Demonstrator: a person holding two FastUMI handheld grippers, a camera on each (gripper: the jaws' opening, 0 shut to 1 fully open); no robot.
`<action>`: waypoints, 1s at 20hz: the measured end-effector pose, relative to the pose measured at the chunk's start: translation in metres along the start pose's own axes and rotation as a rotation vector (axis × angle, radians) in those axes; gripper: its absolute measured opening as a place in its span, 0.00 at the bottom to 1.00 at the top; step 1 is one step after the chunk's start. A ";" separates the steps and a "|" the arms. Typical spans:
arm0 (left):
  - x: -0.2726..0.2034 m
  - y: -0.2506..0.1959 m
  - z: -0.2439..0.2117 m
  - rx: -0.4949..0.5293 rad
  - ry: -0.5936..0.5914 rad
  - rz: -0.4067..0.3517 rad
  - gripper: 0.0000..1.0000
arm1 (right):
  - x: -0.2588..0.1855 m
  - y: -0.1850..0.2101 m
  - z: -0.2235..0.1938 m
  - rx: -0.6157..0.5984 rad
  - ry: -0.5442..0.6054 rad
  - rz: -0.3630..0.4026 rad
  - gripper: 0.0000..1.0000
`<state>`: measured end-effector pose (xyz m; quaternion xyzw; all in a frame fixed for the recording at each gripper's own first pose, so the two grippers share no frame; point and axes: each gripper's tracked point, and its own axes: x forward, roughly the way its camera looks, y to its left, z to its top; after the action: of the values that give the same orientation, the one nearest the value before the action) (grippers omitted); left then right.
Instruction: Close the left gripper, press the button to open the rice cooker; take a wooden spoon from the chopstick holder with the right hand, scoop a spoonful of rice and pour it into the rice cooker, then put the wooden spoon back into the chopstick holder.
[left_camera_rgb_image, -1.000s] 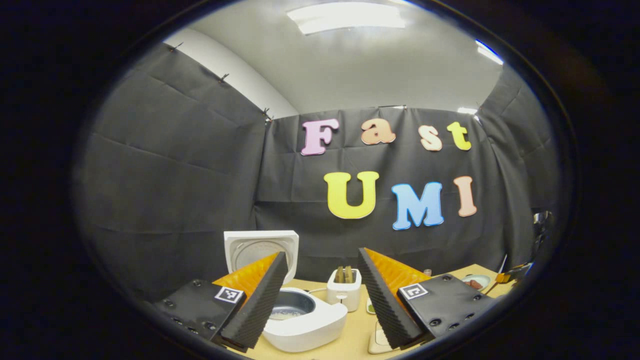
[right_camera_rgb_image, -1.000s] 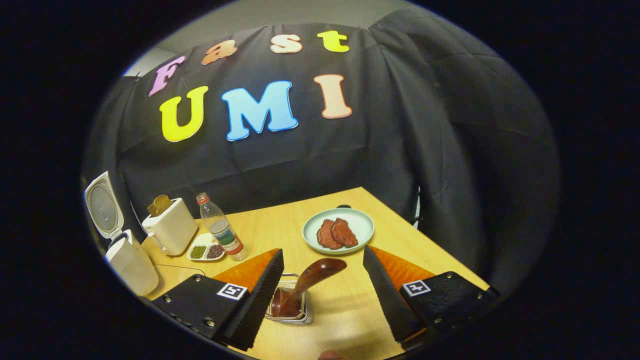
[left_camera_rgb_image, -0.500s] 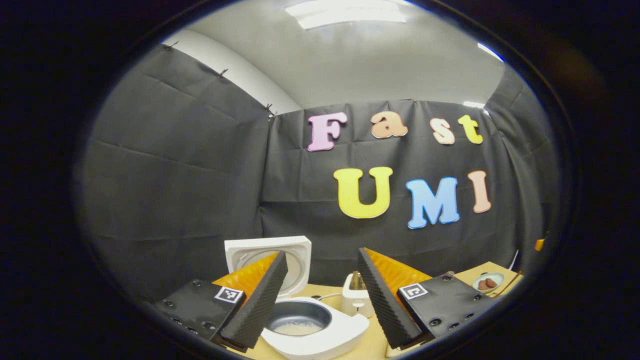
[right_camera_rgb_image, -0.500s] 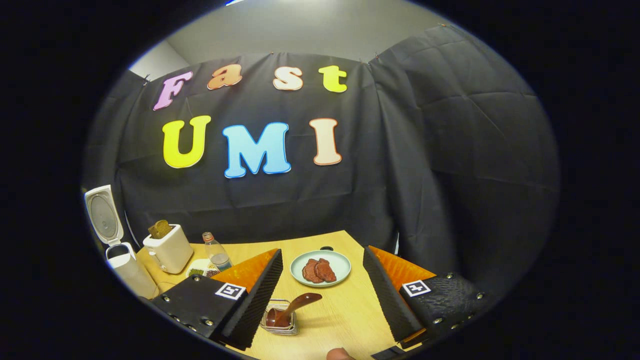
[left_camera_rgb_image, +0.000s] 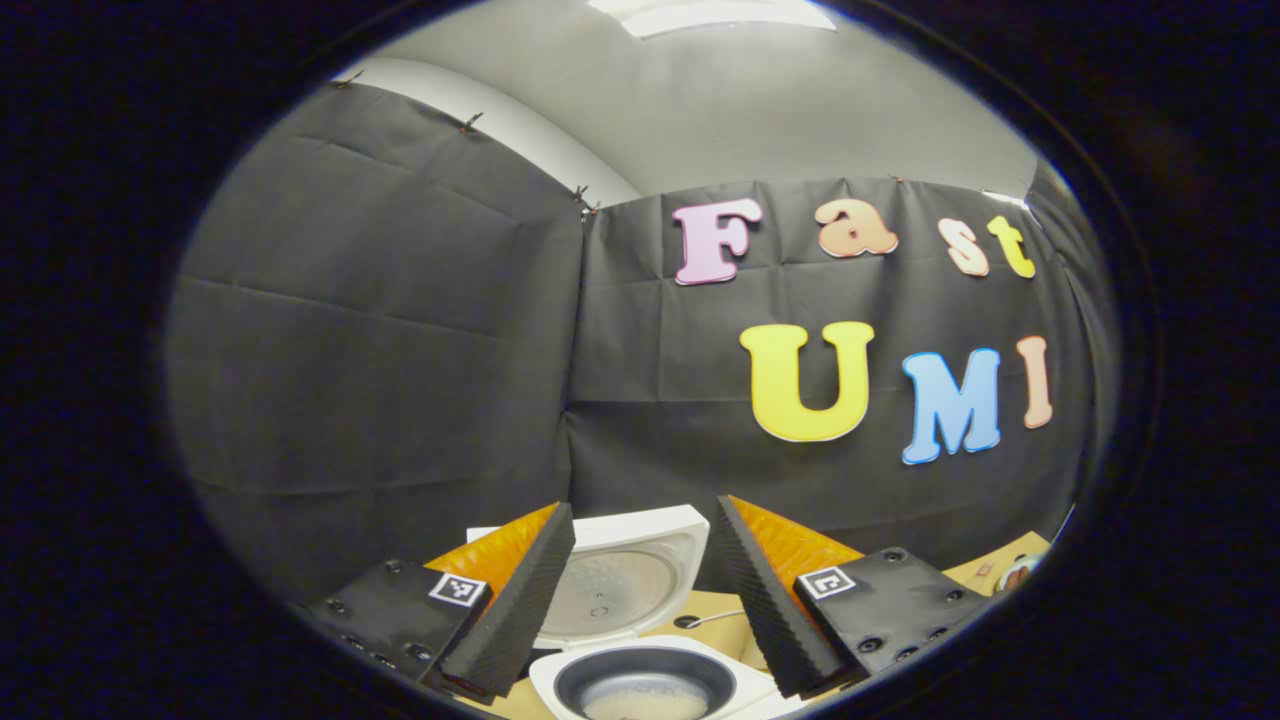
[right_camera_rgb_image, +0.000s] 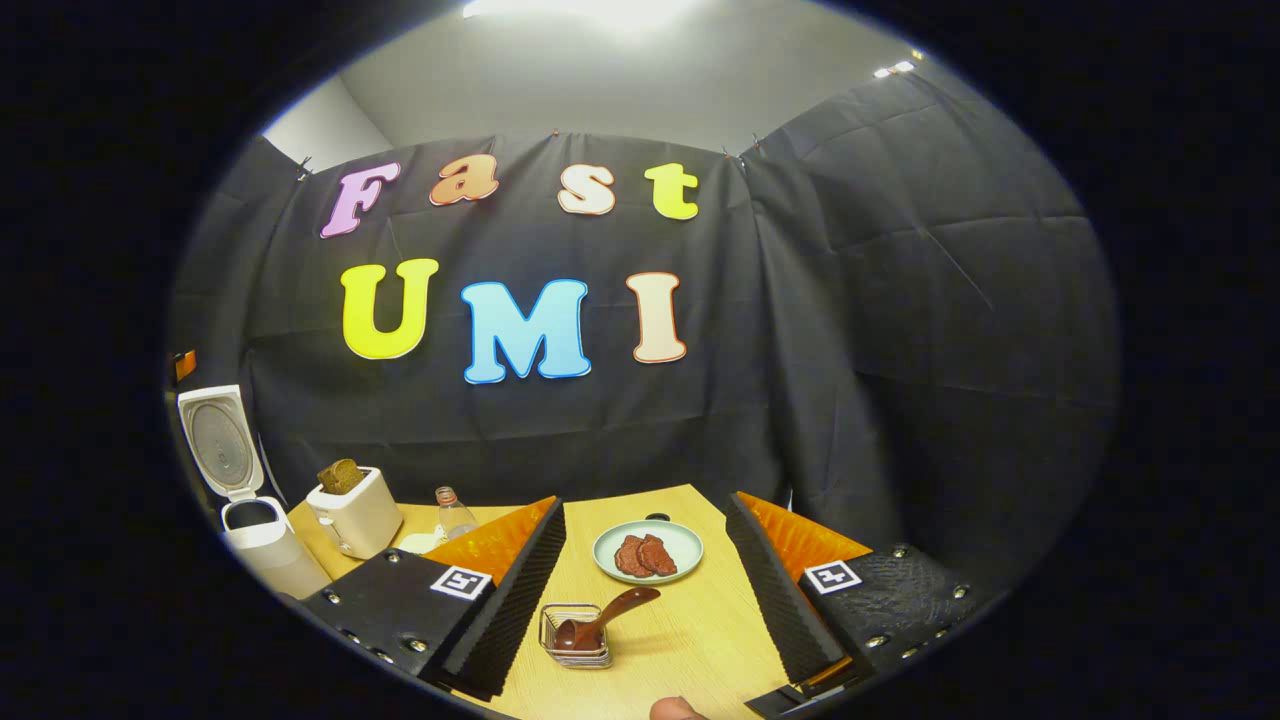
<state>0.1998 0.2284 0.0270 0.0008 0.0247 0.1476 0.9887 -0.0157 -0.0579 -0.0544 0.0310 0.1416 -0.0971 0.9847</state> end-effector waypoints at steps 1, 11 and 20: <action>0.013 0.005 0.000 0.013 0.001 0.014 0.96 | -0.003 0.001 0.001 -0.004 -0.003 -0.007 0.98; 0.137 0.040 -0.027 0.023 0.087 0.098 0.96 | -0.026 0.015 -0.018 -0.036 0.023 -0.045 0.98; 0.172 0.054 -0.074 0.007 0.223 0.147 0.98 | -0.028 0.043 -0.022 -0.071 0.029 0.027 0.98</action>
<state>0.3449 0.3297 -0.0553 -0.0105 0.1347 0.2187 0.9664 -0.0397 -0.0084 -0.0665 -0.0009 0.1587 -0.0784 0.9842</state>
